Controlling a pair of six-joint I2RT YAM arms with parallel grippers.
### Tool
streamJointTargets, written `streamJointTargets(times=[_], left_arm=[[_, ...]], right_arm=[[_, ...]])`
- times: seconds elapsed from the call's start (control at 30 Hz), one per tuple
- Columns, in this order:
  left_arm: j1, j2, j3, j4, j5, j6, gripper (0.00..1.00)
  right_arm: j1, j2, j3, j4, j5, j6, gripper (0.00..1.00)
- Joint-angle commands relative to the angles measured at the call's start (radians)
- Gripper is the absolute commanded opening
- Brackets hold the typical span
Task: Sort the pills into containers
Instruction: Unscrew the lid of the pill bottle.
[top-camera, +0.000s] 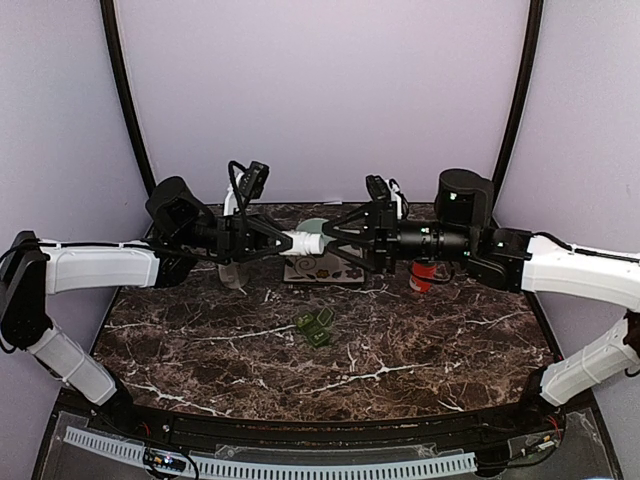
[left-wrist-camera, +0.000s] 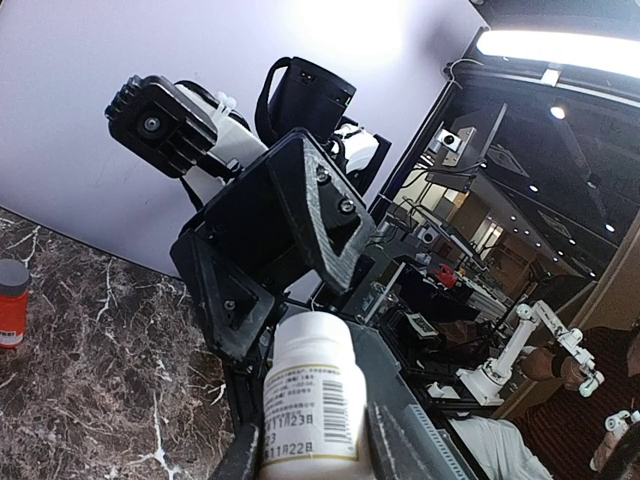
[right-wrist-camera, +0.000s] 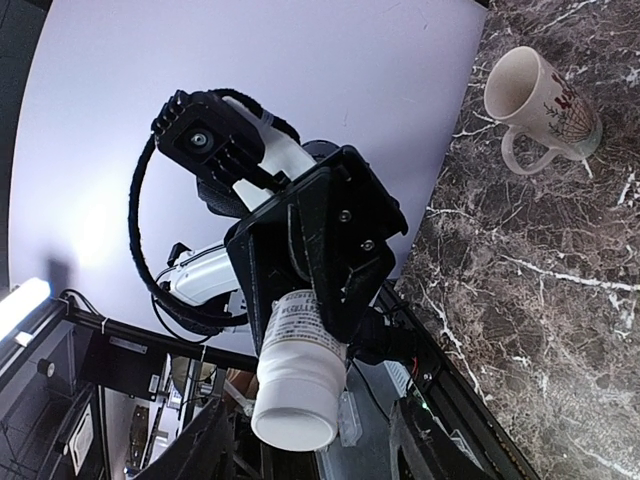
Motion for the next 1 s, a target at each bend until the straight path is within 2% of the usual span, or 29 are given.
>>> streamJointTargets(times=[0.0, 0.5, 0.67, 0.83, 0.97], left_arm=[[0.009, -0.001, 0.035, 0.01, 0.014, 0.018, 0.0], [0.009, 0.001, 0.036, -0.004, 0.015, 0.03, 0.0], [0.009, -0.002, 0.037, -0.008, 0.014, 0.032, 0.0], [0.009, -0.003, 0.037, -0.008, 0.014, 0.032, 0.0], [0.009, -0.006, 0.033, -0.007, 0.011, 0.033, 0.0]], right_arm=[[0.019, 0.018, 0.041, 0.045, -0.022, -0.001, 0.54], [0.049, 0.046, 0.107, -0.033, -0.018, -0.053, 0.53], [0.058, 0.063, 0.126, -0.077, -0.015, -0.078, 0.5], [0.061, 0.073, 0.164, -0.125, -0.005, -0.112, 0.38], [0.062, 0.073, 0.183, -0.169, 0.02, -0.155, 0.2]])
